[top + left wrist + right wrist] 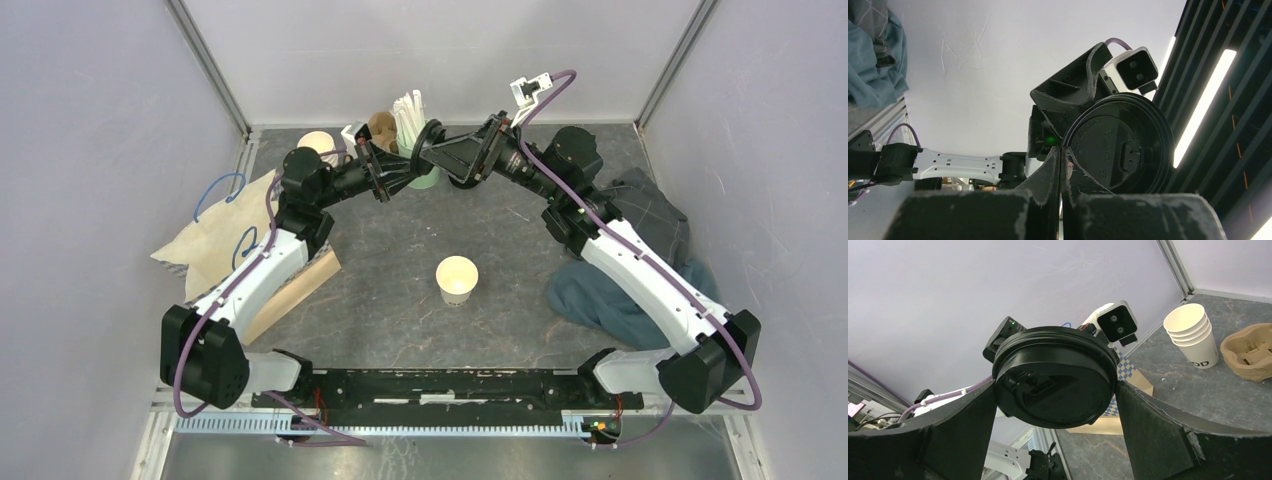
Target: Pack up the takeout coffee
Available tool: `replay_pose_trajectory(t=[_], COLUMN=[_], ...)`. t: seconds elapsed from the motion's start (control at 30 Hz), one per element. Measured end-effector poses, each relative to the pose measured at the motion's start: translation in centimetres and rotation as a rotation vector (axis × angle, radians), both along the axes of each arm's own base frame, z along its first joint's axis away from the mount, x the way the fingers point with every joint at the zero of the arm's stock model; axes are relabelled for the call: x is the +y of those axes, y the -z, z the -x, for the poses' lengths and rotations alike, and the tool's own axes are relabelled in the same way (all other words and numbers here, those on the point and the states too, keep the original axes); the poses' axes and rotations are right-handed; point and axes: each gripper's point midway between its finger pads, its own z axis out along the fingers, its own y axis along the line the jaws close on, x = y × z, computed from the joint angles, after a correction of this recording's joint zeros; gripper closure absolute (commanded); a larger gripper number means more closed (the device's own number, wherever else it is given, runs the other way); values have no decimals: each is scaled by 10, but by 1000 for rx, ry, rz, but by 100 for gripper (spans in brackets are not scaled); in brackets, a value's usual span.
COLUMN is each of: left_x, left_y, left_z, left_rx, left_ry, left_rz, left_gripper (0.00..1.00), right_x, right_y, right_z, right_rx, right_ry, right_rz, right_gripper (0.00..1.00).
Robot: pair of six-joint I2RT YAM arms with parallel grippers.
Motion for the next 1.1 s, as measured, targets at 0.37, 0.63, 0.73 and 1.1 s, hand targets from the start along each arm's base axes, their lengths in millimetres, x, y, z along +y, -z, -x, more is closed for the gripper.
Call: replay_pose_trajectory(t=[0.37, 0.63, 0.73, 1.1], left_x=[-1, 23, 40, 76], left_y=[19, 82, 103, 134], left_z=[0, 5, 12, 23], left_rx=[16, -6, -25, -174], left_ry=[-10, -76, -102, -104], left_rz=[-80, -422, -541, -883], left_gripper=[63, 44, 42, 39], right_x=[-2, -32, -48, -55], right_y=[6, 46, 82, 223], right_z=[-4, 5, 9, 42], right_rx=[16, 60, 99, 314], right_ry=[24, 139, 167, 38], right_rz=[20, 237, 422, 1122], right_gripper=[18, 18, 20, 19])
